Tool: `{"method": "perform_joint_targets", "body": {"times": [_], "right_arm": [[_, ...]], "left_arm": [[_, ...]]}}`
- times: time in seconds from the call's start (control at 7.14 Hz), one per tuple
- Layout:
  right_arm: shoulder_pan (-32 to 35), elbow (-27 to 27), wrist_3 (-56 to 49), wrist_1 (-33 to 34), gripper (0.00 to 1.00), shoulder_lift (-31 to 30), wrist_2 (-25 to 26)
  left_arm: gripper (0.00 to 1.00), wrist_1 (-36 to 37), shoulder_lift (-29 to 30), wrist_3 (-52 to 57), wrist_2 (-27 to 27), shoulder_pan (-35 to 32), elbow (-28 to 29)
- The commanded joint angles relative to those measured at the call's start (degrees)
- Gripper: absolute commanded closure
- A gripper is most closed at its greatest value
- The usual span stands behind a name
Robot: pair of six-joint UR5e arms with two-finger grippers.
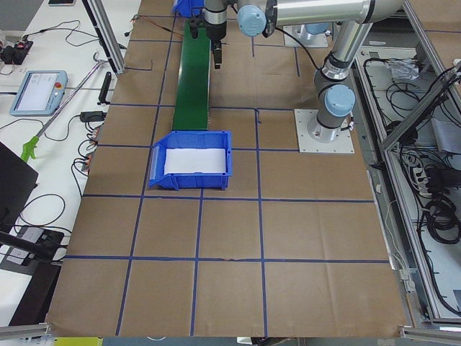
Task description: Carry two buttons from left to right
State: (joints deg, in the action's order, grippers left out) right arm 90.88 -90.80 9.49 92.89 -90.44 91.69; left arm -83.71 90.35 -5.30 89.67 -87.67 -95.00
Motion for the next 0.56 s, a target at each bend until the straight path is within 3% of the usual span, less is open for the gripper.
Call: {"method": "perform_joint_targets", "body": {"times": [0.0,0.42], "right_arm": [[-0.09,0.01,0.0,0.01,0.01,0.17,0.07],[0.0,0.01,0.0,-0.08,0.01,0.26,0.15]], "left_arm": [[0.0,0.04,-0.09,0.12,0.07,0.04,-0.01],[0.0,0.04,-0.09,0.21,0.25,0.04,0.08]]}}
